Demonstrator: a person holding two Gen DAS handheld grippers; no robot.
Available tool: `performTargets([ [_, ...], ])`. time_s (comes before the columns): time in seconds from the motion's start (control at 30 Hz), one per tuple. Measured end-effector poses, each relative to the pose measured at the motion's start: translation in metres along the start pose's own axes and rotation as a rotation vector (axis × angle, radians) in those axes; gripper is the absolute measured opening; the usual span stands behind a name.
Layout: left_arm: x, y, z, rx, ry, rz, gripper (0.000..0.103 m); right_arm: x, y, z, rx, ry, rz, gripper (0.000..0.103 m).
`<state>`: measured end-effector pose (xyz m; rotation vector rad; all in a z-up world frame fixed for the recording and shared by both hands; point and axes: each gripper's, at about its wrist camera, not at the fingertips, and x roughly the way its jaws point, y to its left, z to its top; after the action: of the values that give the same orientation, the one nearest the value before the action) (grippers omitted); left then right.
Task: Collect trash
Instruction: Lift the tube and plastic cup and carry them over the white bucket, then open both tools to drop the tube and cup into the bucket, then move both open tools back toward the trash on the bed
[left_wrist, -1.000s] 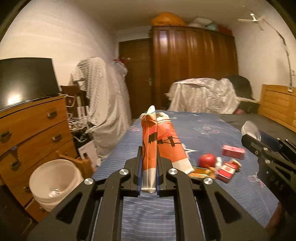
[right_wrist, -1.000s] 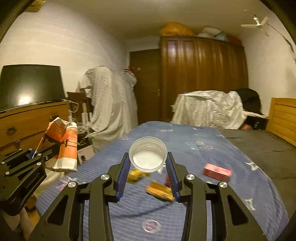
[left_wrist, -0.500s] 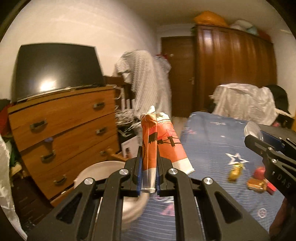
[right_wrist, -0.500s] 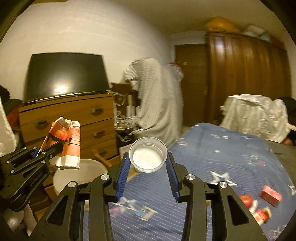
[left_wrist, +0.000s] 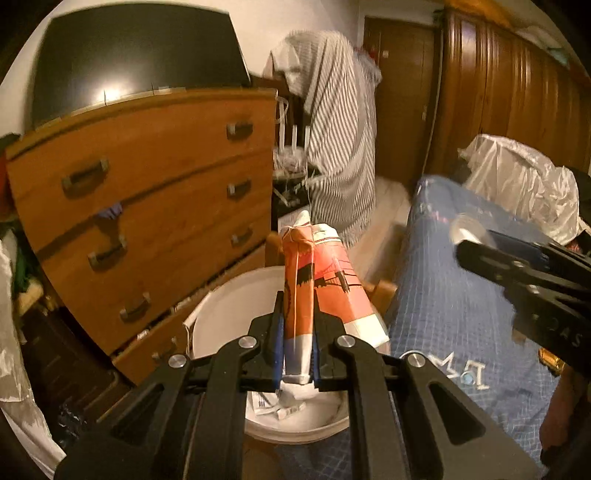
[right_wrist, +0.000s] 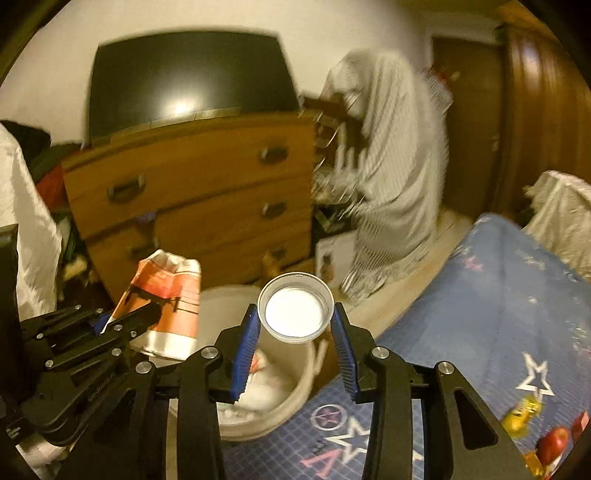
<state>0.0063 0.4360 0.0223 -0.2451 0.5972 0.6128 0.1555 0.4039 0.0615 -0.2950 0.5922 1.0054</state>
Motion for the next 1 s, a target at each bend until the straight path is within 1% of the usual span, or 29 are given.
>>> performTargets([
  [0.13,0.023,0.015,0.000,-0.008,0.065,-0.009,0.010,0.056,0.010,0.011,-0.005,0.142,0.069,0.041],
  [0.23,0.043,0.025,-0.002,-0.018,0.136,-0.035,0.010,0.089,0.013,0.015,-0.006,0.227,0.101,0.041],
  [0.27,0.050,0.029,-0.004,-0.024,0.159,-0.041,0.010,0.090,0.010,0.003,-0.013,0.245,0.106,0.041],
  [0.37,0.065,0.039,-0.011,-0.035,0.199,-0.043,0.010,0.116,0.014,-0.001,-0.026,0.310,0.124,0.041],
  [0.47,0.073,0.047,-0.014,-0.040,0.218,-0.039,0.010,0.127,0.010,-0.007,-0.025,0.332,0.121,0.041],
  [0.5,0.075,0.049,-0.016,-0.045,0.224,-0.039,0.010,0.123,0.000,-0.016,-0.021,0.335,0.124,0.041],
  [0.53,0.078,0.051,-0.017,-0.045,0.232,-0.037,0.010,0.128,0.001,-0.016,-0.017,0.342,0.128,0.041],
  [0.63,0.085,0.057,-0.020,-0.055,0.247,-0.031,0.010,0.124,-0.011,-0.027,-0.010,0.349,0.135,0.041],
  [0.7,0.086,0.060,-0.020,-0.056,0.245,-0.014,0.010,0.126,-0.008,-0.028,-0.025,0.349,0.130,0.041],
  [0.73,0.085,0.062,-0.019,-0.063,0.238,-0.003,0.010,0.126,-0.008,-0.028,-0.026,0.342,0.127,0.043],
  [0.77,0.085,0.065,-0.019,-0.072,0.234,0.008,0.010,0.126,-0.008,-0.028,-0.021,0.335,0.126,0.054],
  [0.8,0.085,0.066,-0.018,-0.075,0.235,0.012,0.010,0.124,-0.009,-0.028,-0.018,0.329,0.130,0.057],
  [0.93,0.081,0.066,-0.015,-0.071,0.230,0.021,0.012,0.118,-0.016,-0.029,0.008,0.317,0.143,0.057],
  [1.0,0.080,0.066,-0.016,-0.069,0.230,0.025,0.017,0.115,-0.022,-0.031,0.026,0.315,0.147,0.057],
])
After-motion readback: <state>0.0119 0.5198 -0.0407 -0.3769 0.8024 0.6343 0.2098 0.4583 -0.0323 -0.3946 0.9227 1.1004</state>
